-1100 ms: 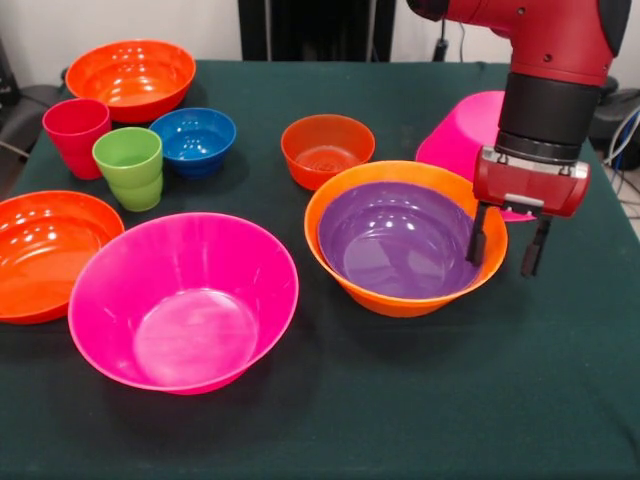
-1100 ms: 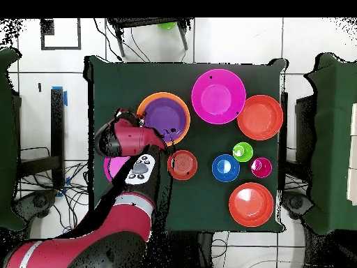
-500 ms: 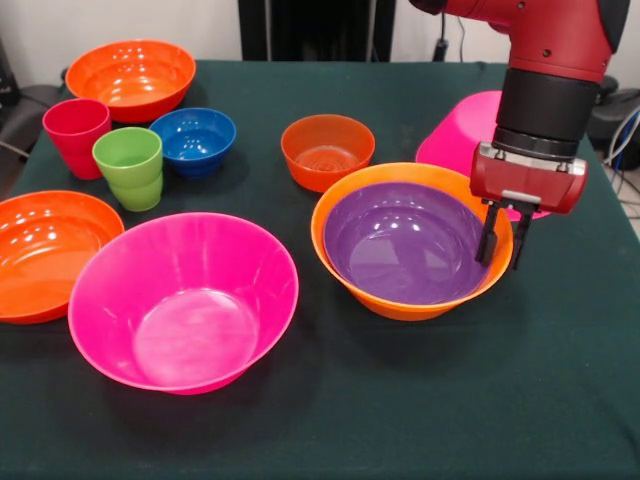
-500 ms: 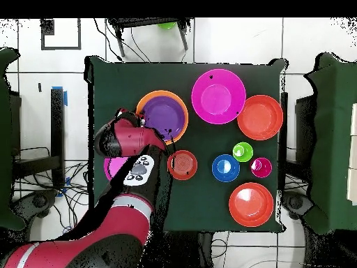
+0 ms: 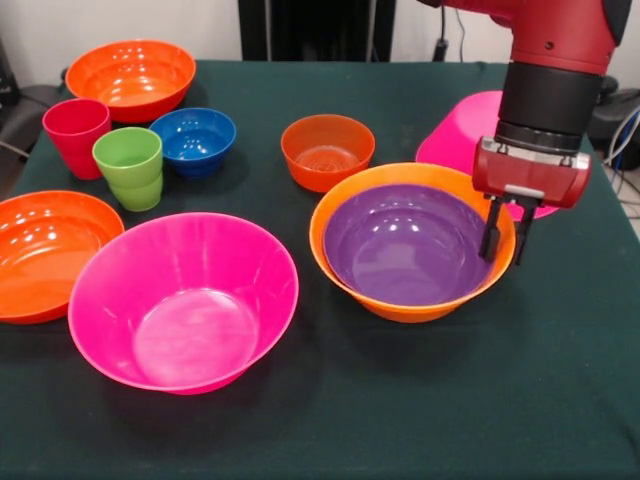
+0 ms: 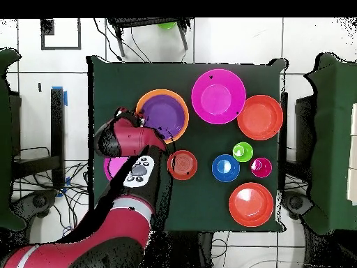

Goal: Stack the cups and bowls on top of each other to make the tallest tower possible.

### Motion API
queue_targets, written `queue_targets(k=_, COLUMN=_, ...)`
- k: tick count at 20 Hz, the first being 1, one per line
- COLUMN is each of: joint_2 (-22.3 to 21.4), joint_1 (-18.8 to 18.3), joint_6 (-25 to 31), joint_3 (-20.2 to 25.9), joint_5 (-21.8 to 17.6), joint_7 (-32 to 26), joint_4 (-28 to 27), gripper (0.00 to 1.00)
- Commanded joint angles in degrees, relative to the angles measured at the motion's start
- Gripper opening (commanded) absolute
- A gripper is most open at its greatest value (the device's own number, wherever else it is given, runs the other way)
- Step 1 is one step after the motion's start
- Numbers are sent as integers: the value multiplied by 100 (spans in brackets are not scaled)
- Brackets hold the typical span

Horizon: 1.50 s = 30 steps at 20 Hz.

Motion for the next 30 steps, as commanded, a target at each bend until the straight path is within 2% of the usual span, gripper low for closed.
queue_targets(k=1, joint_2=-470, joint_1=-12, joint_6=852, joint_3=824, joint_5=-417, joint_7=103, joint_4=515, gripper=0)
queue_targets(k=16, joint_2=-1138, joint_1=271, joint_6=1255, joint_3=665, joint_5=-356, joint_7=230, joint_4=1302, gripper=0)
queue_targets(k=21, joint_2=-1363, joint_1=631, joint_6=1285, joint_3=213, joint_5=-346, joint_7=418, joint_4=1528, gripper=0)
queue_targets(k=30, joint_2=-1659, joint_1=905, joint_6=1266, joint_3=-71, joint_5=-336, joint_7=458, joint_4=1960, gripper=0)
